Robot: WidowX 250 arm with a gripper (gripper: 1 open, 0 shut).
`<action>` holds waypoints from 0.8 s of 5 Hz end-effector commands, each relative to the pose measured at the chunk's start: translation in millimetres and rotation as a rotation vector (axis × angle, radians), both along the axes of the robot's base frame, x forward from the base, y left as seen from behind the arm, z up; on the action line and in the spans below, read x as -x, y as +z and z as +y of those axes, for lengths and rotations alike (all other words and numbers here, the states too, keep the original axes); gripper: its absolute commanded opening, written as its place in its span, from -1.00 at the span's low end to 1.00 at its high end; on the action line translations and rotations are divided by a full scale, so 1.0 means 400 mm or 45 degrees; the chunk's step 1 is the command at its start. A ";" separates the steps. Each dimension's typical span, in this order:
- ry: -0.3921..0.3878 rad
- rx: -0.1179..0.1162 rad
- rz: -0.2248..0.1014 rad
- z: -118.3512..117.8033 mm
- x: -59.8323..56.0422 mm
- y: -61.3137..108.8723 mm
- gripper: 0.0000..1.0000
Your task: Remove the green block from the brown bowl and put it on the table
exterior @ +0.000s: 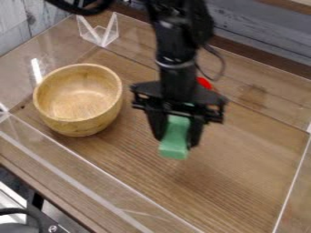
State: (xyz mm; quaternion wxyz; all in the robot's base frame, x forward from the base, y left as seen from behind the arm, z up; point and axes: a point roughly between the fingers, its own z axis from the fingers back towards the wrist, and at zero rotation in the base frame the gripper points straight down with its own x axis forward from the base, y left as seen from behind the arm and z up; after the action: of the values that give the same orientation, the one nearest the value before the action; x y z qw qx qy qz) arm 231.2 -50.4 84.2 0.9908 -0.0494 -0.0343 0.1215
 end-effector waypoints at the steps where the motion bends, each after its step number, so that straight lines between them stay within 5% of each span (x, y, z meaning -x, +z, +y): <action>1: -0.009 0.011 -0.060 -0.049 -0.028 0.009 -1.00; 3: -0.015 0.026 -0.056 -0.129 -0.058 -0.071 -1.00; 4: -0.098 0.037 -0.053 -0.173 -0.050 -0.063 -1.00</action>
State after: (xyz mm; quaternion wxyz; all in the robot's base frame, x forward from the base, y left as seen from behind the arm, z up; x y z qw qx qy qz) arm 242.2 -115.4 48.1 0.9943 -0.0574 -0.0308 0.0845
